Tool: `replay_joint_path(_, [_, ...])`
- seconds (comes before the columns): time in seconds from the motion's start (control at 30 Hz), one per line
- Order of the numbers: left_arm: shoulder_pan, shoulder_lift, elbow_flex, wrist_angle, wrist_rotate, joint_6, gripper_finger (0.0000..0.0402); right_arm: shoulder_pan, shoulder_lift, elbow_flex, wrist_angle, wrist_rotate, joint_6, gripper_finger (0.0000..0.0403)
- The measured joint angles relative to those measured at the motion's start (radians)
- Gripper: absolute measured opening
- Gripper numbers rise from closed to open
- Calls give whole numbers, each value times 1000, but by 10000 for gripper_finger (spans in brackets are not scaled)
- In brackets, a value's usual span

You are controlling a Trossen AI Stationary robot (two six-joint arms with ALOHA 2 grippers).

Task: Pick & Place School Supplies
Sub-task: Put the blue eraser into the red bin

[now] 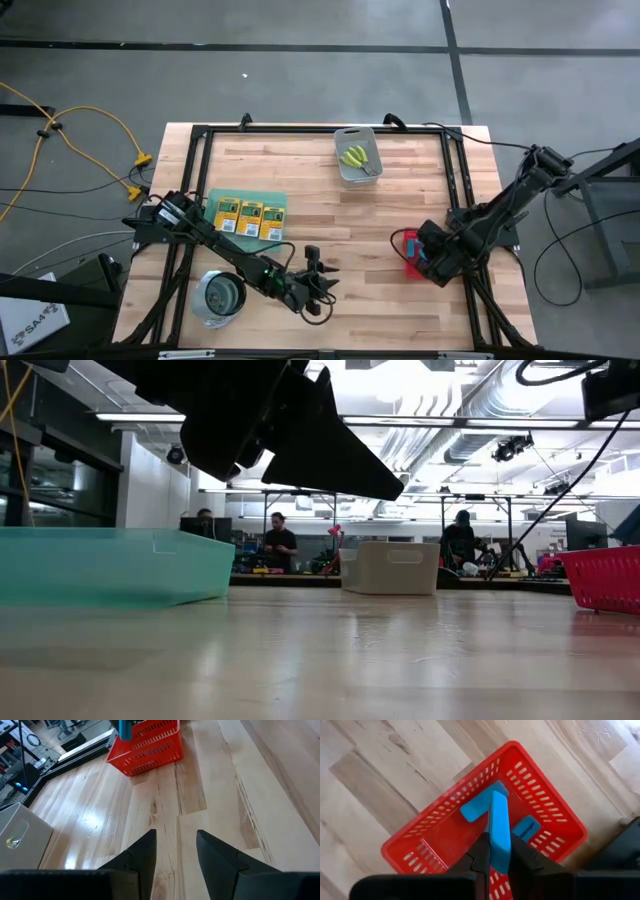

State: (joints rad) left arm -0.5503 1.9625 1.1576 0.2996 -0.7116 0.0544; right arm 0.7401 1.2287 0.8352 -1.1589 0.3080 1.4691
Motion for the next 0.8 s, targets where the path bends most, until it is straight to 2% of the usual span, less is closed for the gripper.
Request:
replay_joint_path(0.37, [0, 0, 0, 0, 0, -2, 132, 6, 181, 0, -9, 1, 5, 29])
replay_joint_path(0.6, [0, 0, 0, 0, 0, -2, 132, -3, 310, 1, -22, -58, 20, 29])
replay_joint_path(0.8, [0, 0, 0, 1, 0, -2, 132, -3, 354, 2, -24, -75, 14, 36])
